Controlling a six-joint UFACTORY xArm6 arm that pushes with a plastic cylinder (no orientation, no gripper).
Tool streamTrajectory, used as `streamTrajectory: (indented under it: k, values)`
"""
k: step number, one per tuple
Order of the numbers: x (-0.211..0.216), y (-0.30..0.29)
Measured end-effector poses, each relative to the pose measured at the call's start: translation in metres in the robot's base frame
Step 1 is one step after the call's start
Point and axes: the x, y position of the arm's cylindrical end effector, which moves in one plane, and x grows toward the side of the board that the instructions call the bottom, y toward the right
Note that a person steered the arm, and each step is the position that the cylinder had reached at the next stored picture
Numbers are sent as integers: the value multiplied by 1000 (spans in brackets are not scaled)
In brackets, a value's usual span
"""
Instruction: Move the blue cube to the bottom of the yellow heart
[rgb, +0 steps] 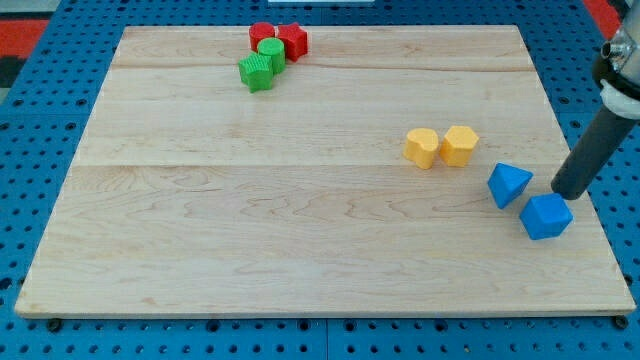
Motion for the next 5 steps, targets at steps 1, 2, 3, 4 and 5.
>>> streamTrajectory:
  k: [1,2,3,4,5]
  values:
    - [3,-21]
    - [3,-66]
    - [-29,-75]
    - [-36,-20]
    - [-11,33]
